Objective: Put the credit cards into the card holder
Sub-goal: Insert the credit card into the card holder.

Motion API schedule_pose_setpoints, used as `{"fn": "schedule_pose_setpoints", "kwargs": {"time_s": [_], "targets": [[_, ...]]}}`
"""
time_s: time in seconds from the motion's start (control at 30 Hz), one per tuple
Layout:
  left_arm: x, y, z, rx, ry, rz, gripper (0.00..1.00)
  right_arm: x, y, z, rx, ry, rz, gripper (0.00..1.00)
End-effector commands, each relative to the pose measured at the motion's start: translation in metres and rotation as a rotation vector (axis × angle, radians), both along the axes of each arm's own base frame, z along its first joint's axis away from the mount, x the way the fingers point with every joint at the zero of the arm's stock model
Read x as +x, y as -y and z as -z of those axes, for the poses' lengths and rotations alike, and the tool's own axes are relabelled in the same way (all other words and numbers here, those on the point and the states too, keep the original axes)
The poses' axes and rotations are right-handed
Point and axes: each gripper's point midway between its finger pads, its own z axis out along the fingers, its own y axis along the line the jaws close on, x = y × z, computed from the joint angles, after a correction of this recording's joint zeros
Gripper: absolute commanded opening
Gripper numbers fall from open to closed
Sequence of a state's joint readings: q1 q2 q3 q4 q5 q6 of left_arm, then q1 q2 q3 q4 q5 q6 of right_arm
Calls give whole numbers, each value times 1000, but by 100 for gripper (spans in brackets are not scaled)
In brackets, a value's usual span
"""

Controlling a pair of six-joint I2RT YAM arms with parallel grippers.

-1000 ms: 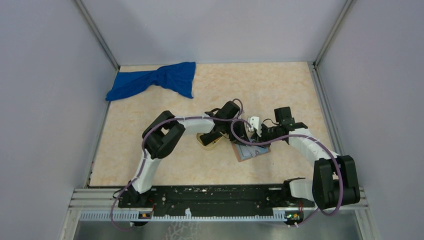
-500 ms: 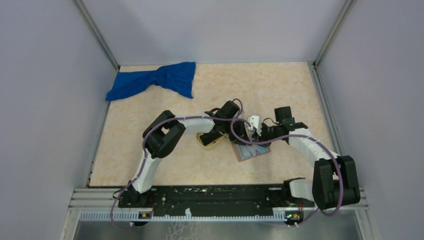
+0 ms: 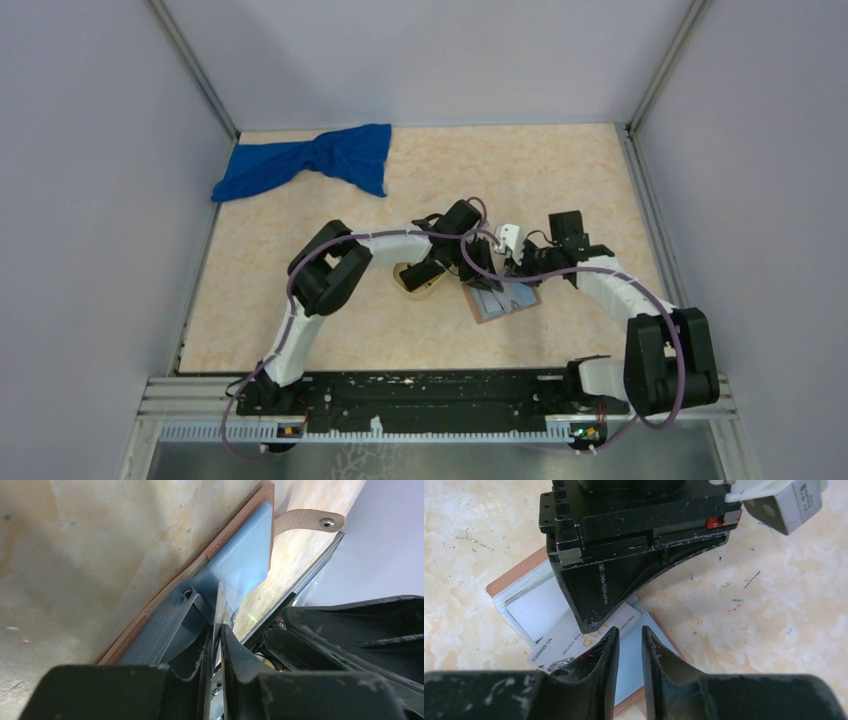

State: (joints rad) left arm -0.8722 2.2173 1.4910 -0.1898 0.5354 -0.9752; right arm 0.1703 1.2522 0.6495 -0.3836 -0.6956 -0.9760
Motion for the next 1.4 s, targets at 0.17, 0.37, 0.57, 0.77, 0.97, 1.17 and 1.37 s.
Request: {"fn": "schedule_pose_setpoints", "kwargs": {"time_s": [0.17, 0.37, 0.57, 0.77, 0.97, 1.17, 1.37], "targets": [[-21, -51, 86, 296, -106, -13, 18, 4, -9, 16, -9, -65, 1, 21], [-25, -55, 87, 320, -120, -5, 18, 5, -7, 19, -25, -72, 12, 20], [-28, -56, 82, 301, -122, -1, 21, 3, -5, 28, -58, -116, 18, 20], [-22, -46, 72, 264, -107, 3, 32, 2, -4, 30, -67, -124, 23, 20], [-19, -47, 63, 253, -83, -15, 32, 3, -3, 30, -70, -127, 25, 19], [-18, -49, 65, 254, -83, -18, 28, 9, -4, 18, -54, -98, 48, 18], [-19, -51, 71, 260, -92, -13, 25, 9, -4, -21, 8, 5, 23, 20]]}}
